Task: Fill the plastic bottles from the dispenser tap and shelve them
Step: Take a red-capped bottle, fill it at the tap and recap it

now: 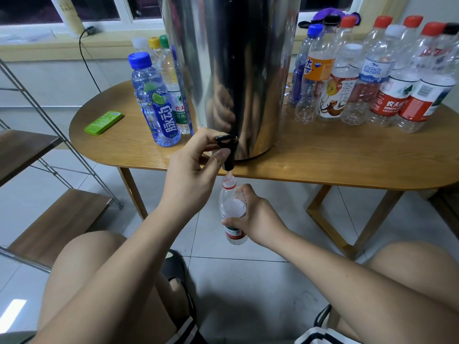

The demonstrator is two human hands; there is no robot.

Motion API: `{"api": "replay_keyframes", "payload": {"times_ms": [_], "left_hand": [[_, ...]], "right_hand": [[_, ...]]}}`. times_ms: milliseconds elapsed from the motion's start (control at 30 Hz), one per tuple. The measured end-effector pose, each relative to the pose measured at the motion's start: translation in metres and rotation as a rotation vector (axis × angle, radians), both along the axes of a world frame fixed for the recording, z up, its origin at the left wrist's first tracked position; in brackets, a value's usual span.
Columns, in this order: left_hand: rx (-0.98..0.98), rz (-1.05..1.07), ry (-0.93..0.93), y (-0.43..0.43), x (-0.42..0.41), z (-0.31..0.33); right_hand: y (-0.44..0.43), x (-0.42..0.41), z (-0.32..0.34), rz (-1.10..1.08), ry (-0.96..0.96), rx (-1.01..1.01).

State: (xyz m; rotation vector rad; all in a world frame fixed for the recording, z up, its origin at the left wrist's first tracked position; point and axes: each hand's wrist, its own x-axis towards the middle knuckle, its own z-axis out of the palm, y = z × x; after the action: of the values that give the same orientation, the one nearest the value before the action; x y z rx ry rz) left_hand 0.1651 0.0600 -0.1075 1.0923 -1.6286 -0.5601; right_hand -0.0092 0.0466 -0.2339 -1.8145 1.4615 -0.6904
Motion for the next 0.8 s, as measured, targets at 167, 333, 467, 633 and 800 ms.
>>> {"api": "replay_keyframes", "payload": {"times_ms": [167, 333, 467, 633, 800], "left_hand": [[0.003, 0.0, 0.003, 0.0013, -0.0006, 0.0004], [-0.003, 0.006, -0.009, 0.001, -0.0001, 0.0008], [-0.006, 0.003, -0.012, 0.001, 0.0, 0.0007], [-0.005, -0.003, -0.008, 0.001, -0.0001, 0.0005], [-0.003, 0.0, -0.009, 0.0007, 0.0007, 0.0009]], "right_hand": [[0.0002, -0.0003, -0.0002, 0.002, 0.004, 0.005], [-0.0002, -0.0011, -0.0008, 0.005, 0.007, 0.006], [-0.0006, -0.0014, -0.0001, 0.007, 0.012, 0.009], [-0.0002, -0.0015, -0.0002, 0.006, 0.011, 0.009], [-0.0002, -0.001, 0.0008, 0.008, 0.021, 0.009]]}}
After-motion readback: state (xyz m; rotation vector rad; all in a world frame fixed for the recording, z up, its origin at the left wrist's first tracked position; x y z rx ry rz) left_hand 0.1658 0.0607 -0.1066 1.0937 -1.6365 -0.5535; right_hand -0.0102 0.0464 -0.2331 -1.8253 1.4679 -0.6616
